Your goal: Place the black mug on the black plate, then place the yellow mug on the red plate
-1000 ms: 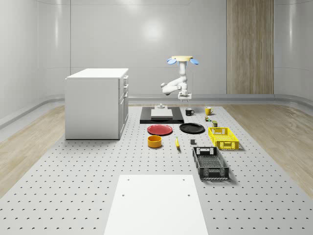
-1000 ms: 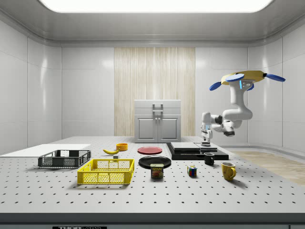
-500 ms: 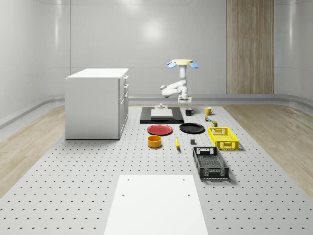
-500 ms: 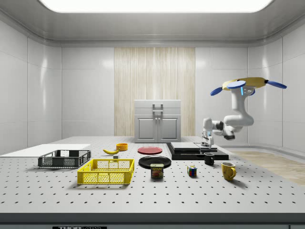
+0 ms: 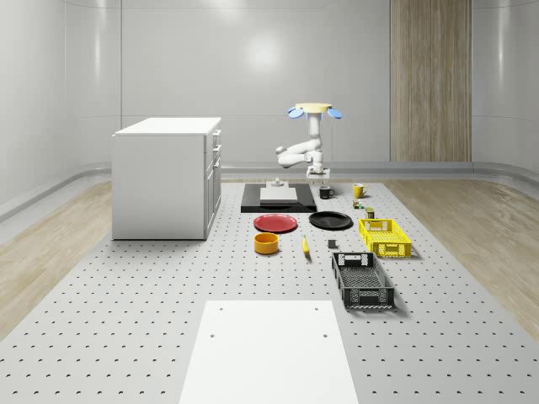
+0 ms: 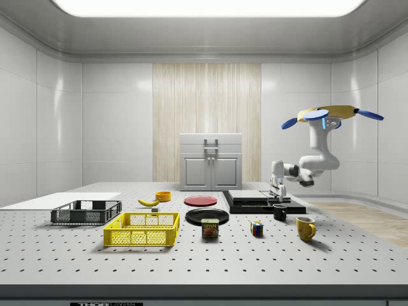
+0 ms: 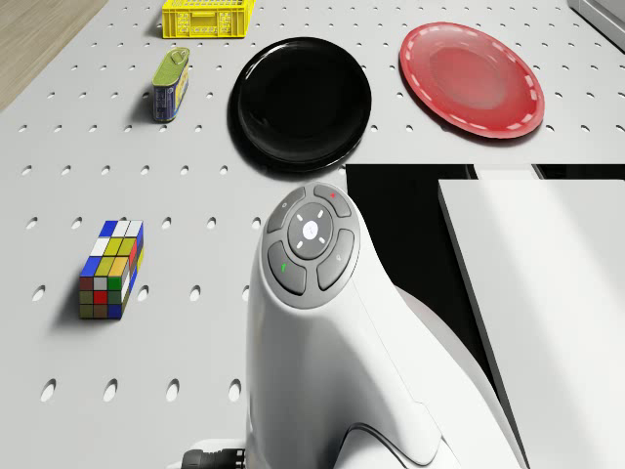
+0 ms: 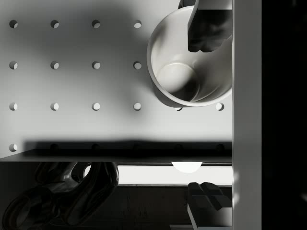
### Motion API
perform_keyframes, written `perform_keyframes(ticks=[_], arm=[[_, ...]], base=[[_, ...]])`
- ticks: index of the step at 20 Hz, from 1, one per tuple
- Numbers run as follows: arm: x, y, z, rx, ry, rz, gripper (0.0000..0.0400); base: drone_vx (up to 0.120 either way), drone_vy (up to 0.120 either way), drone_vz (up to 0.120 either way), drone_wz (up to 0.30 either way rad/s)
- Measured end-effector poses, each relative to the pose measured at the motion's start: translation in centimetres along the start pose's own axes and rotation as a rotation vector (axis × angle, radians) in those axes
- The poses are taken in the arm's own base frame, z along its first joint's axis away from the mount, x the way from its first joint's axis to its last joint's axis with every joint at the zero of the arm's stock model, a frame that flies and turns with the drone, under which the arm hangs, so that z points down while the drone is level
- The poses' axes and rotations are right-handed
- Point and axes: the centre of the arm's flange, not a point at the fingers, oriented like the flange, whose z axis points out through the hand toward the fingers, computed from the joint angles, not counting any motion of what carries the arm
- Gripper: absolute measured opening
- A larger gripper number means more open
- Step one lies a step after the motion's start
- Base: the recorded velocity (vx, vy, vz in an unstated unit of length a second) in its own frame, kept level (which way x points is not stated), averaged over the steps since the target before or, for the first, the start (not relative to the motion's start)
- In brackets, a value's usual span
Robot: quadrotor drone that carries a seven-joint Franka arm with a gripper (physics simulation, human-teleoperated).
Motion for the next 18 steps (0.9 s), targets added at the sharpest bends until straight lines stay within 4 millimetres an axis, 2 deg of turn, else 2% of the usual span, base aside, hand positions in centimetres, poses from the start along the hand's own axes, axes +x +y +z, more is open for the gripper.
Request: perform_keyframes(ticks=[5,9,18], arm=[[-0.9,-0.9,0.5,0.000,0.000,0.000,0.0400],[-1.3,-1.3,1.7,0.000,0.000,0.000,0.0400],[-1.1,-1.3,3.2,0.000,0.000,0.000,0.0400]], base=[[0.000,0.000,0.000,0.000],[0.000,0.000,0.000,0.000],[0.000,0.000,0.000,0.000]])
